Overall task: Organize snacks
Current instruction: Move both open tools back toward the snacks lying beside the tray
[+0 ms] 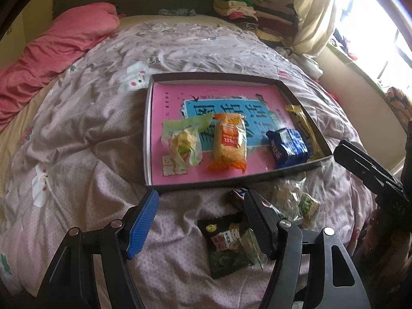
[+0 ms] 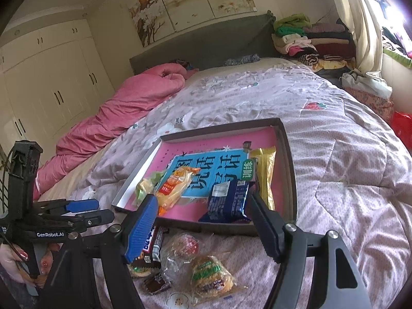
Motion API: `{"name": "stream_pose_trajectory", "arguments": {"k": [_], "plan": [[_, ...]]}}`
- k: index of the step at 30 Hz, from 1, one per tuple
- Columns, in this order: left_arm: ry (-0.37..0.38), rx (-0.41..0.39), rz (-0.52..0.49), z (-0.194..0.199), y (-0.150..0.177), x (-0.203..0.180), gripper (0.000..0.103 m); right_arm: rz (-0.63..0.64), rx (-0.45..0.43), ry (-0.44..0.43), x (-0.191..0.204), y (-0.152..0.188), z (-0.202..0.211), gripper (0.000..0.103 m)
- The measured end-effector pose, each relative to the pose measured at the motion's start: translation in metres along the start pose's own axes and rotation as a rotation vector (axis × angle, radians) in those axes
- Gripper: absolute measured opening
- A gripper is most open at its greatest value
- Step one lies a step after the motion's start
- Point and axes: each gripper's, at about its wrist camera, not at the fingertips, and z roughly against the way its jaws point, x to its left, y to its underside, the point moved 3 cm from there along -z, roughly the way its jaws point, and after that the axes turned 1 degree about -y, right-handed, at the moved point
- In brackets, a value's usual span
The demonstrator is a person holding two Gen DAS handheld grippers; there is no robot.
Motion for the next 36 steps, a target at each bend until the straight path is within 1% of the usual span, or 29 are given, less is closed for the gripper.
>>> {"name": "stream_pose_trajectory", "arguments": {"k": [5,8,25,30,36], "plan": [[-0.017,0.01,-0.037,-0.001,0.006,-0.004,0.071,-0.001,0.013,0.005,0.002,0.004,0.001,0.072],[-0.006,0.018,-0.036,0.0,0.01,-0.004,0.07,-0.004,0.019,0.007,0.003,0.007,0.003,0.072],[-0.009,0.091,-0.023,-0.01,0.036,0.008,0.071,0.024,0.072,0.014,0.017,0.025,0.002,0.072],[0.004,0.126,-0.019,-0.018,0.044,0.006,0.071,0.026,0.084,0.019,0.016,0.027,0.001,0.072],[0.036,0.142,-0.022,-0.023,0.048,-0.001,0.071,0.029,0.092,0.022,0.016,0.028,-0.001,0.072]]}}
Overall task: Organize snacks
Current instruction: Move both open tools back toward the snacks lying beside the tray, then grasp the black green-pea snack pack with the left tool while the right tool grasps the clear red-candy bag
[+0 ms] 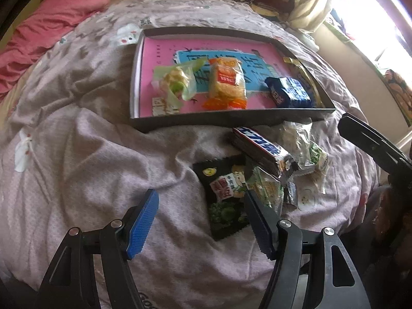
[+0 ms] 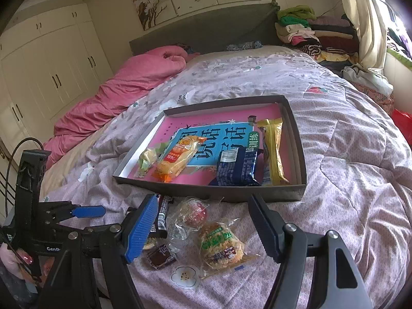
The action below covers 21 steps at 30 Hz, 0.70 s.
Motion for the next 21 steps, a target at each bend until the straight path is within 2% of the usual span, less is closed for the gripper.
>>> {"name": "stream_pose_trajectory", "arguments": {"k": [14,21], "plan": [[0.036,0.013,0.018,-0.016,-0.001,-0.009,0.07,0.035,0.089,-0.004,0.007,0.011,-0.022,0.072],[0.026,0.011,0.009,-0.023,0.0,-0.011,0.069,-0.011,0.134,-0.015,0.002,0.016,-0.039,0.072]]}}
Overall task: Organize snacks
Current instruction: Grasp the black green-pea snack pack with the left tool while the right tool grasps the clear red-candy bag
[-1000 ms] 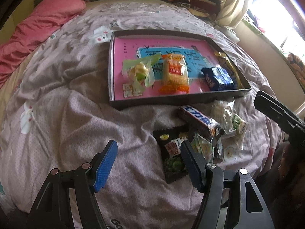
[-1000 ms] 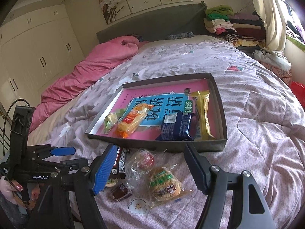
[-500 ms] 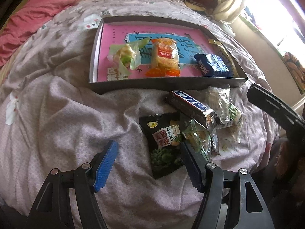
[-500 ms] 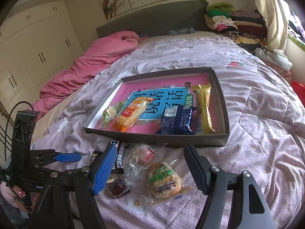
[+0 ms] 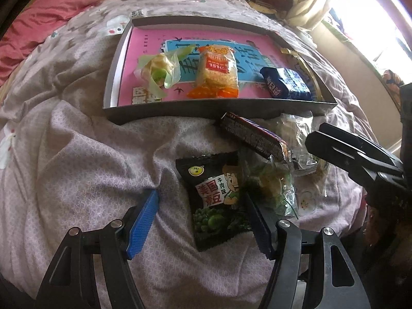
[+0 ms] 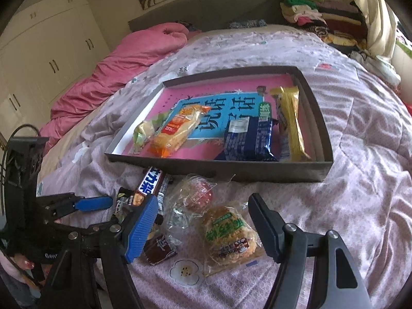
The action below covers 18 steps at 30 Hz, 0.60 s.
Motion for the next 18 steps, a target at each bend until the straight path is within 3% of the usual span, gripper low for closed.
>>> {"name": "stream_pose_trajectory", "arguments": {"k": [10,14,18], "plan": [[-0.012,-0.012,0.015,-0.006,-0.001,0.001,0.069,-0.026,0.019,-0.016,-0.001,-0.003,-0.019,0.064],[-0.019,-0.016,0.011,-0.007,-0.001,0.0,0.069,0.026,0.021,-0.006,0.007,-0.004,-0.023,0.054],[-0.015,-0.017,0.014,-0.006,0.0,0.001,0.069,0.09,0.027,0.014,0.017,-0.002,-0.023,0.053]]}}
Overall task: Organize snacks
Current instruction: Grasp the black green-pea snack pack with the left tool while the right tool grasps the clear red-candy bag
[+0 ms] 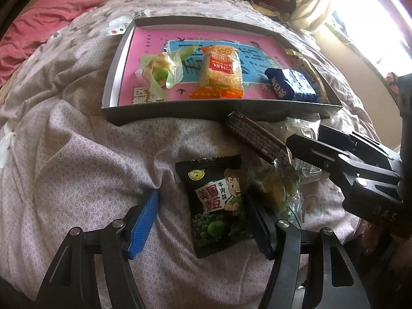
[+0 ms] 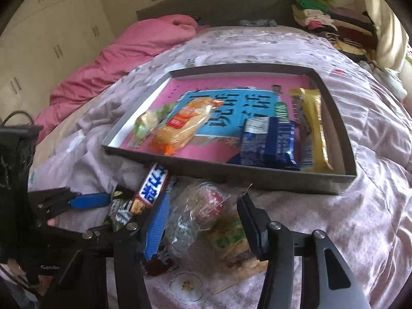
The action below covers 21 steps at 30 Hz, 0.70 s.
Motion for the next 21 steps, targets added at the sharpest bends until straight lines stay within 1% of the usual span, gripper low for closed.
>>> {"name": "stream_pose_trajectory", "arguments": {"k": [9,10,13,15,17,18,20,21], "plan": [[-0.006,-0.003,0.004,-0.001,0.001,-0.001,0.068,-0.068,0.021,-0.041,-0.003,-0.003,-0.012,0.052],[-0.008,-0.003,0.004,-0.001,0.001,-0.001,0.068,-0.077,0.025,-0.044,-0.003,-0.003,-0.015,0.049],[-0.013,-0.006,0.003,-0.001,0.001,-0.001,0.067,-0.106,0.041,-0.065,-0.004,-0.004,-0.023,0.044],[-0.016,-0.011,0.009,-0.001,0.0,-0.001,0.064,-0.113,0.045,-0.083,-0.005,-0.005,-0.023,0.043],[-0.021,-0.015,0.002,-0.001,0.0,-0.004,0.057,-0.114,0.041,-0.096,-0.005,-0.004,-0.022,0.04],[-0.02,-0.014,-0.003,-0.001,0.0,-0.004,0.055,-0.113,0.039,-0.105,-0.004,-0.005,-0.021,0.039],[-0.012,-0.017,-0.023,-0.002,-0.001,-0.008,0.045,-0.122,0.033,-0.128,-0.003,-0.005,-0.018,0.035],[-0.011,-0.017,-0.028,-0.002,-0.001,-0.008,0.045,-0.124,0.029,-0.135,-0.003,-0.006,-0.016,0.035]]}}
